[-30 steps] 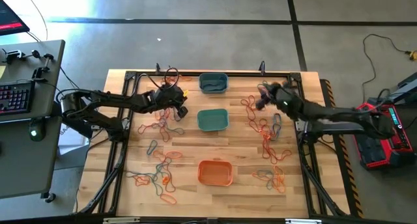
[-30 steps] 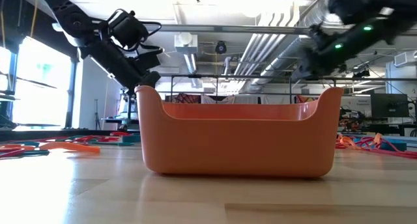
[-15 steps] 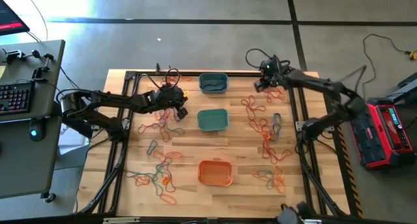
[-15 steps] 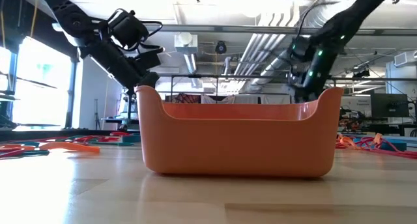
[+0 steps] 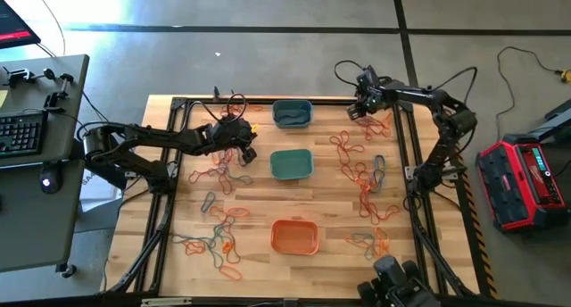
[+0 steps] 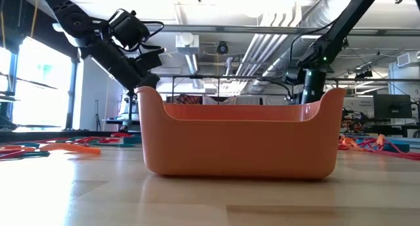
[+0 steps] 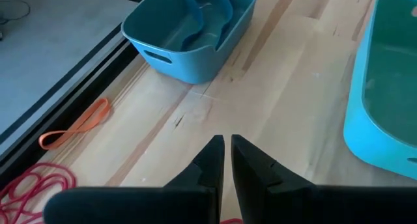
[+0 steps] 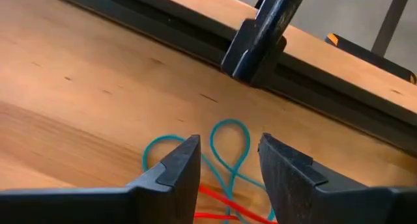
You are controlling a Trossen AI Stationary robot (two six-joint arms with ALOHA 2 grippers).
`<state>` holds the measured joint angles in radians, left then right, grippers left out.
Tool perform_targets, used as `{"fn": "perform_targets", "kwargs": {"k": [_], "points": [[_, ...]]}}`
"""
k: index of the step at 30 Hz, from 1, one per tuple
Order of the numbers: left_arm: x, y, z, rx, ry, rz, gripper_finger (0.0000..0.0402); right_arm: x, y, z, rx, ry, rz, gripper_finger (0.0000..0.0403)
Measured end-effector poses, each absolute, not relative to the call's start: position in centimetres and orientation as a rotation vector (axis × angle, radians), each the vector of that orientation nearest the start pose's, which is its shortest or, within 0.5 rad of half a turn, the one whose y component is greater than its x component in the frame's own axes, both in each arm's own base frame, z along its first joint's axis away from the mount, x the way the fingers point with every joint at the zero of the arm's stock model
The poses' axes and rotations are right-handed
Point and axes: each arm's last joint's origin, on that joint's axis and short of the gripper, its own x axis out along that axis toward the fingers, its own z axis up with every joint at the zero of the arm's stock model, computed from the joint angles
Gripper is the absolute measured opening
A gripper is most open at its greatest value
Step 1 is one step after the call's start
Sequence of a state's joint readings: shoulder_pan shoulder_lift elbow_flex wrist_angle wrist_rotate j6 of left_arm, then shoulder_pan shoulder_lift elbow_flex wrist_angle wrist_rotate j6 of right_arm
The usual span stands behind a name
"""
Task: Sort rubber bands into baskets
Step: Put the blue rubber band into the blue bin
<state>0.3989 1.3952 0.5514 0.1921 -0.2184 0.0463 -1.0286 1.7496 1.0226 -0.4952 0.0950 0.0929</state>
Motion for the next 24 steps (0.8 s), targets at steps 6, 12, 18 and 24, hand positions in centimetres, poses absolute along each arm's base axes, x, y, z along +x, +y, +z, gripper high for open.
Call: {"fn": "perform_targets", "kwargs": {"k": [6, 12, 18, 24], "points": [[23.5, 10.6, 16.2, -0.016, 0.673, 0.58, 0.0019, 16.2, -27.7, 14.6, 0.66, 1.151, -1.013, 0.0134], [23.5, 10.6, 16.2, -0.013, 0.674, 0.579, 0.0019, 15.8, -28.2, 14.0, 0.675, 1.161, -1.021, 0.01], [23.5, 10.6, 16.2, -0.008, 0.675, 0.577, 0.0019, 15.7, -28.2, 14.0, 0.634, 1.186, -0.989, 0.0043], [23.5, 10.6, 16.1, -0.011, 0.684, 0.573, 0.0019, 15.7, -28.2, 14.3, 0.612, 1.228, -0.959, 0.0008]]}}
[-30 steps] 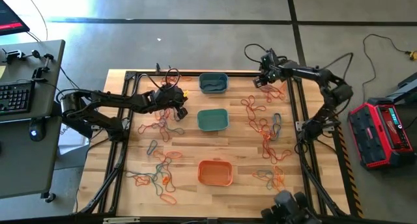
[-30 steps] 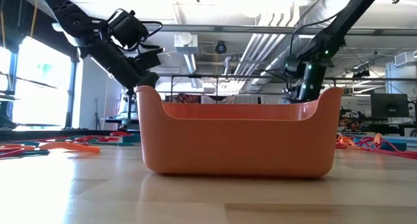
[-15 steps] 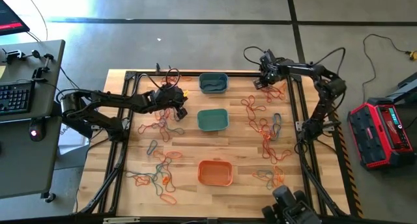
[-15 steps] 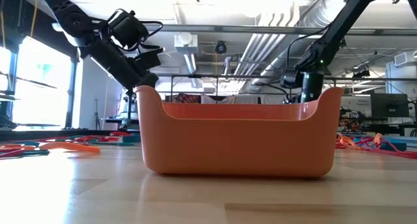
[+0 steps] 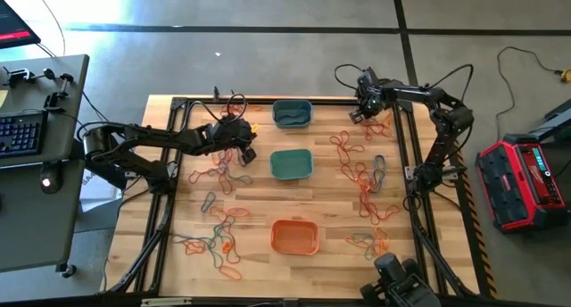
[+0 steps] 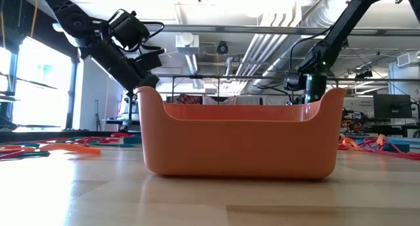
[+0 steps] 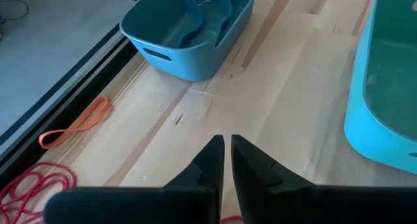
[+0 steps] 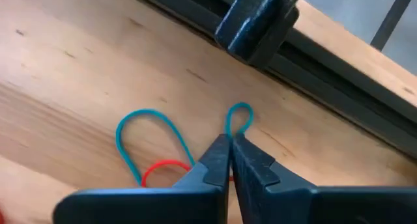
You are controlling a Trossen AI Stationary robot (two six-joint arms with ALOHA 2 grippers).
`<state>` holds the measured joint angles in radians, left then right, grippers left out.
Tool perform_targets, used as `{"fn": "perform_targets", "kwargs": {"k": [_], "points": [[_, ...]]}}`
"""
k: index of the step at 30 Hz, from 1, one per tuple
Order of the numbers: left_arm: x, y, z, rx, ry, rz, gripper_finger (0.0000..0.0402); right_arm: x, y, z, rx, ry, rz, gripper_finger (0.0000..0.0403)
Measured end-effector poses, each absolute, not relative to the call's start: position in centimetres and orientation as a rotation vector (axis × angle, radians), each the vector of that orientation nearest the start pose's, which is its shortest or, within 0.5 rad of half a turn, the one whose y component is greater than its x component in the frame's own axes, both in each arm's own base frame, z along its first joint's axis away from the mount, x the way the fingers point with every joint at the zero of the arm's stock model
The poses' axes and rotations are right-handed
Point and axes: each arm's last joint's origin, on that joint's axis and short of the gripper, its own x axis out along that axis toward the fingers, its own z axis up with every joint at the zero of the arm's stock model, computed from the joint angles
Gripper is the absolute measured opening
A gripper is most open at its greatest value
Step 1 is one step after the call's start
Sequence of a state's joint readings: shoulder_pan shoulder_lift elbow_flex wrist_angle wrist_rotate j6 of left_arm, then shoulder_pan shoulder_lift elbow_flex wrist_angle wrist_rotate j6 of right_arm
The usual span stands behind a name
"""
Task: Sort rubber bands into baskets
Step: Put the blue rubber band into the blue bin
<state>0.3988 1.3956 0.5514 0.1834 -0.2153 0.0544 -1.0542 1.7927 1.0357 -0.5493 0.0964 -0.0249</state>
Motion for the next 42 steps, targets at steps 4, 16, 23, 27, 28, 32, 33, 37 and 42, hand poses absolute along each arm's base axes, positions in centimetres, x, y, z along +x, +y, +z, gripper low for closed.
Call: {"fn": "perform_targets", "kwargs": {"k": [4, 16, 23, 27, 28, 32, 33, 37, 42], "points": [[23.5, 10.6, 16.1, -0.011, 0.684, 0.573, 0.0019, 16.1, -27.9, 15.8, 0.594, 1.232, -0.941, 0.0002], [23.6, 10.6, 16.3, -0.024, 0.66, 0.58, 0.0019, 18.7, -24.7, 21.7, 0.393, 1.091, -0.895, 0.0], [23.6, 10.6, 16.3, -0.035, 0.65, 0.58, 0.0019, 21.6, -22.7, 23.3, 0.211, 1.007, -0.882, 0.0], [23.7, 10.6, 16.3, -0.042, 0.649, 0.56, 0.0019, 23.4, -21.6, 23.5, 0.157, 0.953, -0.839, 0.0], [23.7, 10.5, 16.3, -0.042, 0.648, 0.559, 0.0019, 23.9, -21.3, 23.6, 0.15, 0.938, -0.82, 0.0], [23.7, 10.6, 16.4, -0.041, 0.641, 0.559, 0.0019, 25.8, -20.1, 23.5, 0.123, 0.879, -0.739, 0.0], [23.7, 10.6, 16.4, -0.041, 0.641, 0.559, 0.0019, 26.2, -19.8, 23.6, 0.112, 0.86, -0.728, 0.0], [23.7, 10.6, 16.4, -0.04, 0.637, 0.559, 0.0019, 27.8, -18.9, 24.3, 0.064, 0.754, -0.696, 0.0], [23.8, 10.6, 16.5, -0.037, 0.622, 0.56, 0.0019, 29.4, -18.0, 25.5, -0.017, 0.618, -0.668, 0.0]]}}
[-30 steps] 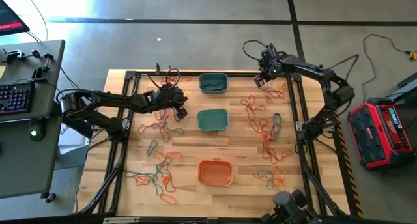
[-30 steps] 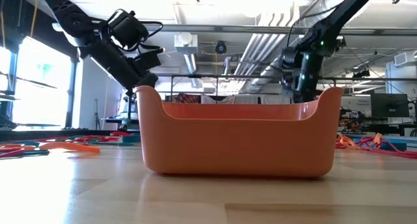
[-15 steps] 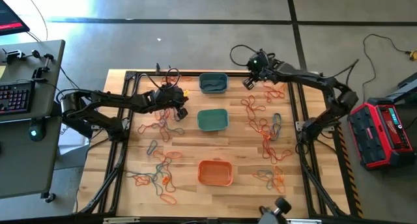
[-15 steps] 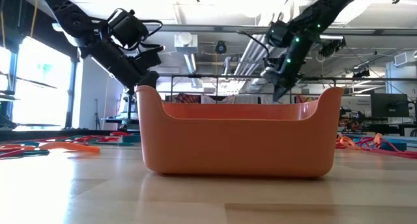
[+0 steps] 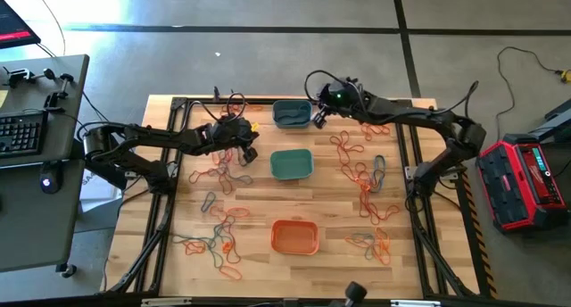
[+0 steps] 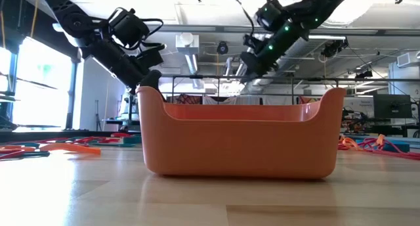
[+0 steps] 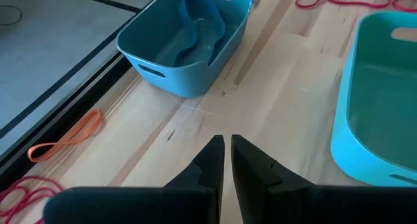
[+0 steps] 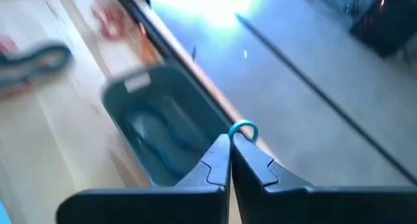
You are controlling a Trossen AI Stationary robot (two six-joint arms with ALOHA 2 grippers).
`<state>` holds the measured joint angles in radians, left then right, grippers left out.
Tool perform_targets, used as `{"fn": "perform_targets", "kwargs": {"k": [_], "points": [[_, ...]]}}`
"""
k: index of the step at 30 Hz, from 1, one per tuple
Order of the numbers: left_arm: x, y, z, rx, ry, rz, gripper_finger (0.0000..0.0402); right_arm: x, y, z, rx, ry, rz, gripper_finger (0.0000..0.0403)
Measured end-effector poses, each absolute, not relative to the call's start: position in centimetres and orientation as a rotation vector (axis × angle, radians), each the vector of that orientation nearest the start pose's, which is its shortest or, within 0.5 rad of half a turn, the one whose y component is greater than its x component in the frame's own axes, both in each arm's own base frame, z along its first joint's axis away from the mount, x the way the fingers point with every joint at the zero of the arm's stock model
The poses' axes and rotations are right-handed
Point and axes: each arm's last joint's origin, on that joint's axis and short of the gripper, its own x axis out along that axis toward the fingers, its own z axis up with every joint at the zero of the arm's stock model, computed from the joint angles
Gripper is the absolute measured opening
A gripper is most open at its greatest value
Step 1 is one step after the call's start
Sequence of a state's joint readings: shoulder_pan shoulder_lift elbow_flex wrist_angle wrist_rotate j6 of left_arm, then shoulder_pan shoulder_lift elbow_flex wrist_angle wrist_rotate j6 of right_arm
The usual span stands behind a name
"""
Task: Sort rubber bands into baskets
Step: Put the blue rubber band into the blue bin
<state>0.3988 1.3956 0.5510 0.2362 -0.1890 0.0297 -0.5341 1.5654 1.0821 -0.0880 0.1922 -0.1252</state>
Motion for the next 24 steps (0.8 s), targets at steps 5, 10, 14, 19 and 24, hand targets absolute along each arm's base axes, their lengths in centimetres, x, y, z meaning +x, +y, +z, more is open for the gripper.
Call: {"fn": "perform_targets", "kwargs": {"k": [5, 10, 14, 19, 24], "points": [[23.8, 10.6, 16.6, -0.036, 0.616, 0.559, 0.0019, 30.4, -17.5, 26.7, -0.057, 0.472, -0.66, 0.0], [23.9, 10.6, 16.6, -0.043, 0.608, 0.539, 0.0019, 30.8, -17.5, 27.4, -0.073, 0.39, -0.663, 0.0], [24.0, 10.6, 16.7, -0.041, 0.592, 0.54, 0.0019, 31.7, -18.0, 26.3, -0.072, 0.376, -0.666, 0.0], [24.0, 10.6, 16.8, -0.04, 0.588, 0.54, 0.0019, 33.1, -18.8, 23.6, -0.066, 0.396, -0.655, 0.0], [24.0, 10.6, 16.8, -0.041, 0.588, 0.54, 0.0019, 34.1, -19.9, 22.4, -0.063, 0.398, -0.668, 0.0]]}}
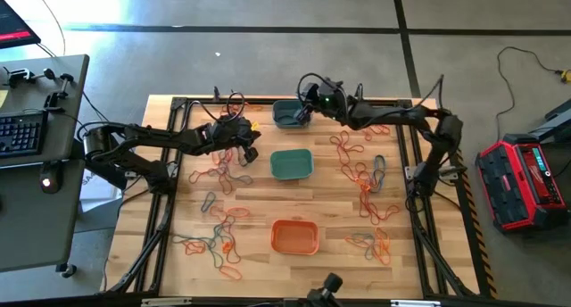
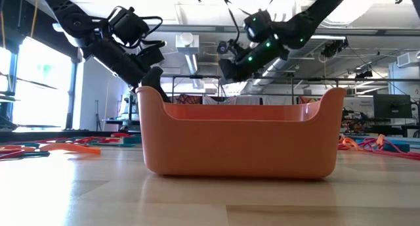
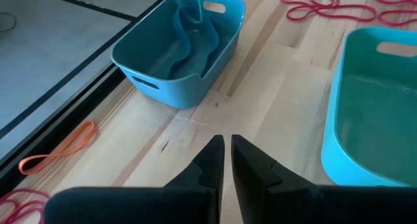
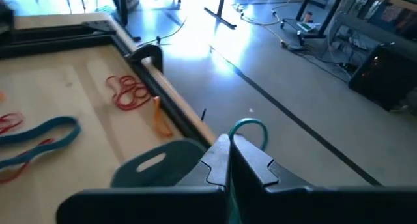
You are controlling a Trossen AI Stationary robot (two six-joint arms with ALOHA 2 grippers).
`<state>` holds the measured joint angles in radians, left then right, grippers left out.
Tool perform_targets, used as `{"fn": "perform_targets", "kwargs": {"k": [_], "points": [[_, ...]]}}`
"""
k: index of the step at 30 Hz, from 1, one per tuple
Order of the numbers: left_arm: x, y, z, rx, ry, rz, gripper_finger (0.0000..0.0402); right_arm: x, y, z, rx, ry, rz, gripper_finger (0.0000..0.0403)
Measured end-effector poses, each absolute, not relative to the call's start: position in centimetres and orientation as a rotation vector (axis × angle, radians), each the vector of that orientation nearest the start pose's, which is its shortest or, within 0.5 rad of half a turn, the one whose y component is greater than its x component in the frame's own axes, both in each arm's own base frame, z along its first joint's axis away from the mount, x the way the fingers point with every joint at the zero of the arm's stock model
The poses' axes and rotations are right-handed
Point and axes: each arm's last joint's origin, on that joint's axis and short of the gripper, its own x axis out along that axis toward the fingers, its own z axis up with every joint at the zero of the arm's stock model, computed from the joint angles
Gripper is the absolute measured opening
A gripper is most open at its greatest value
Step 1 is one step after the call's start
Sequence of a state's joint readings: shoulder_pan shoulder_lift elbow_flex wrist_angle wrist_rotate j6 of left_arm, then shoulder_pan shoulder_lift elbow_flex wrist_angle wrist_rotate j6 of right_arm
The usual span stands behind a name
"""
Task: Sort rubber bands into baskets
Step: Put the blue rubber band into the blue bin
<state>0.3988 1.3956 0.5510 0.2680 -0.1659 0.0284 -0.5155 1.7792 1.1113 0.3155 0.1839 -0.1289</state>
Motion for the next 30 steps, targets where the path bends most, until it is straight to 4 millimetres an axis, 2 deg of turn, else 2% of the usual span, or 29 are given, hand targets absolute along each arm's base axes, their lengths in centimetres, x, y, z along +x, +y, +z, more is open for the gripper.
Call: {"fn": "perform_targets", "kwargs": {"k": [5, 10, 15, 22, 27, 30], "points": [[24.0, 10.6, 16.8, -0.049, 0.584, 0.543, 0.0019, 35.5, -21.1, 21.4, -0.058, 0.42, -0.66, 0.0], [24.0, 10.6, 16.8, -0.056, 0.576, 0.546, 0.0019, 37.3, -21.9, 19.8, -0.034, 0.516, -0.623, 0.0002], [24.0, 10.6, 16.8, -0.056, 0.576, 0.546, 0.0019, 38.3, -22.2, 19.0, -0.015, 0.625, -0.602, 0.0028], [24.0, 10.6, 16.8, -0.056, 0.576, 0.546, 0.0019, 38.3, -22.2, 18.6, 0.01, 0.728, -0.58, 0.0075], [24.0, 10.6, 16.8, -0.056, 0.576, 0.546, 0.0019, 38.0, -21.9, 18.2, 0.019, 0.78, -0.541, 0.0075], [24.0, 10.6, 16.8, -0.056, 0.576, 0.546, 0.0019, 37.7, -21.7, 18.2, 0.012, 0.822, -0.52, 0.0053]]}}
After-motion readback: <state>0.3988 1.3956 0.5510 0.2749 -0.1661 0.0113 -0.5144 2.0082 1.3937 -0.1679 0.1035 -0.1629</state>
